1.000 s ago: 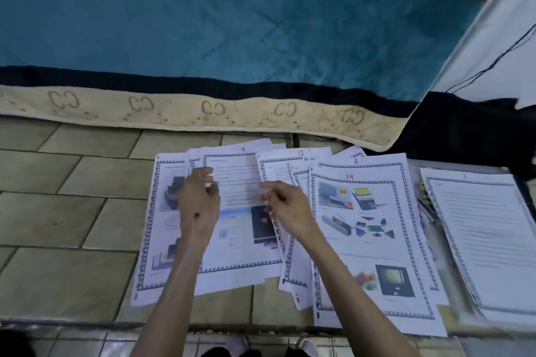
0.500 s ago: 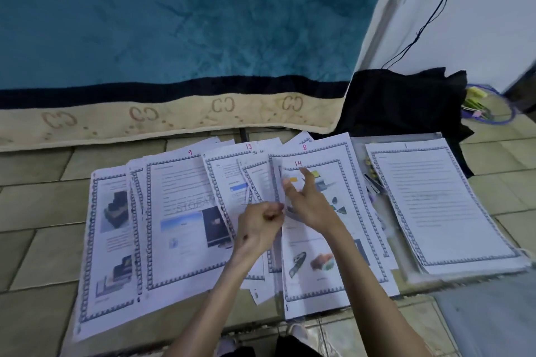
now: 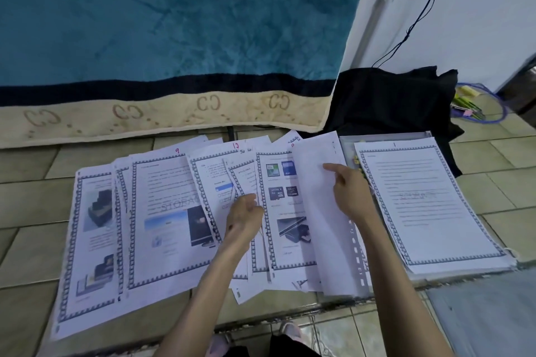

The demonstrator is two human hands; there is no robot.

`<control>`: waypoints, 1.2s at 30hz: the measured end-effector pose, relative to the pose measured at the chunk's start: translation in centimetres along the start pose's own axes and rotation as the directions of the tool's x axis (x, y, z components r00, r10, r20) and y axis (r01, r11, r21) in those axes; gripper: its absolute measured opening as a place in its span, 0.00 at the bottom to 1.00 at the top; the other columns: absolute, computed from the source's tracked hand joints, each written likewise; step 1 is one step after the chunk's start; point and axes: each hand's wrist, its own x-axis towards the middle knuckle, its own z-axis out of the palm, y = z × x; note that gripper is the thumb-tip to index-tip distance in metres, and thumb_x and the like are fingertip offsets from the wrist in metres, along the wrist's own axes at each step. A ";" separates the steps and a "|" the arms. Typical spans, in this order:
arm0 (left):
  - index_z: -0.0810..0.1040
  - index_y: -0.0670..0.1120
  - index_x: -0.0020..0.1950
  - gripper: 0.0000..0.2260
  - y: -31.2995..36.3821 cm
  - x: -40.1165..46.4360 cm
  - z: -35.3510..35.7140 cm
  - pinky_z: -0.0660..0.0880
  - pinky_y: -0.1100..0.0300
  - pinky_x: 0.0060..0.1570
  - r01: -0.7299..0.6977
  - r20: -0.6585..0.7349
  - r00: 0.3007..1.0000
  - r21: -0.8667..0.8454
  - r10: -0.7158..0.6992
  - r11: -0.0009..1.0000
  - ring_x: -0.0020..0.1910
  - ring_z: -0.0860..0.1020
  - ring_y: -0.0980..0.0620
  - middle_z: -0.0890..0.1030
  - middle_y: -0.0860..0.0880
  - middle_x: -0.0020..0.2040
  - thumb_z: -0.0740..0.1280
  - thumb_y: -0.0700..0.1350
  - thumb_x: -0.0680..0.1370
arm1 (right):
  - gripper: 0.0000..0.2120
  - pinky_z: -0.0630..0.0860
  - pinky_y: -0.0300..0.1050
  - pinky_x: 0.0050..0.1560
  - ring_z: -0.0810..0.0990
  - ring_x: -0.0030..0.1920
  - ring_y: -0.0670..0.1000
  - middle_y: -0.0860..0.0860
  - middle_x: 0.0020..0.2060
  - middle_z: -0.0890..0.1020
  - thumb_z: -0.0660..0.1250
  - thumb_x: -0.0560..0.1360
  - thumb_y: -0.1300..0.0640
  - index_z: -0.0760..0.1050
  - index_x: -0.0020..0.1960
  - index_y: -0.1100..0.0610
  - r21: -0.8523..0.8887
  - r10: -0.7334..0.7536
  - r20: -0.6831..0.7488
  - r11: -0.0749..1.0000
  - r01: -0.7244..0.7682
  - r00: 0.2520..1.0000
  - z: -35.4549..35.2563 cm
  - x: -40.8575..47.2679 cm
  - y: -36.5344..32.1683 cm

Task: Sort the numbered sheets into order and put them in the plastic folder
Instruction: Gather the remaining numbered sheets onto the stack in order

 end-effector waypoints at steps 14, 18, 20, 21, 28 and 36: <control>0.74 0.50 0.66 0.22 2.3 -2.3 4.6 0.61 0.50 0.71 -0.077 0.328 0.938 -0.116 0.112 0.990 0.68 0.69 0.51 0.72 0.51 0.69 0.46 0.55 0.82 | 0.36 0.57 0.39 0.66 0.57 0.69 0.41 0.38 0.69 0.58 0.63 0.78 0.60 0.47 0.76 0.41 0.346 0.000 0.304 0.932 -0.110 0.953 -0.6 -1.2 -0.5; 0.72 0.48 0.66 0.15 0.3 -1.9 3.5 0.62 0.53 0.69 -0.113 -0.105 0.989 -0.103 0.102 0.988 0.71 0.63 0.51 0.66 0.49 0.72 0.59 0.43 0.80 | 0.33 0.58 0.39 0.70 0.57 0.68 0.37 0.33 0.68 0.58 0.61 0.78 0.66 0.55 0.75 0.42 0.294 -0.072 0.255 0.956 -0.006 0.964 -1.6 -1.1 0.8; 0.65 0.46 0.72 0.20 -0.5 -1.8 3.0 0.56 0.48 0.73 -0.105 -0.216 0.973 -0.077 0.086 0.991 0.76 0.54 0.48 0.58 0.47 0.76 0.60 0.41 0.79 | 0.27 0.59 0.35 0.66 0.60 0.68 0.37 0.35 0.66 0.64 0.60 0.78 0.67 0.64 0.71 0.45 0.265 -0.073 0.269 0.964 0.000 0.960 -1.7 -1.0 0.9; 0.60 0.46 0.74 0.23 -0.7 -1.7 2.8 0.55 0.46 0.73 -0.085 -0.227 0.972 -0.106 0.059 0.991 0.76 0.53 0.47 0.56 0.47 0.77 0.60 0.41 0.79 | 0.24 0.59 0.33 0.64 0.62 0.67 0.38 0.37 0.65 0.67 0.59 0.78 0.67 0.67 0.70 0.47 0.248 -0.064 0.284 0.969 -0.009 0.957 -1.6 -0.9 0.8; 0.56 0.45 0.75 0.27 -0.1 0.0 2.0 0.61 0.45 0.70 -0.061 -0.257 0.965 -0.012 0.056 0.998 0.70 0.63 0.47 0.71 0.52 0.68 0.62 0.45 0.78 | 0.20 0.63 0.26 0.56 0.67 0.65 0.41 0.46 0.67 0.73 0.58 0.78 0.67 0.72 0.67 0.54 0.204 -0.016 0.336 0.977 -0.057 0.942 -1.0 -0.6 0.8; 0.76 0.45 0.51 0.06 0.8 2.4 -0.3 0.71 0.61 0.50 -0.061 -0.286 0.958 -0.091 0.032 0.994 0.47 0.74 0.52 0.76 0.50 0.47 0.65 0.46 0.78 | 0.20 0.66 0.36 0.64 0.69 0.69 0.48 0.47 0.68 0.72 0.57 0.78 0.67 0.73 0.67 0.53 0.200 0.004 0.363 0.976 -0.082 0.932 -1.1 -0.7 0.6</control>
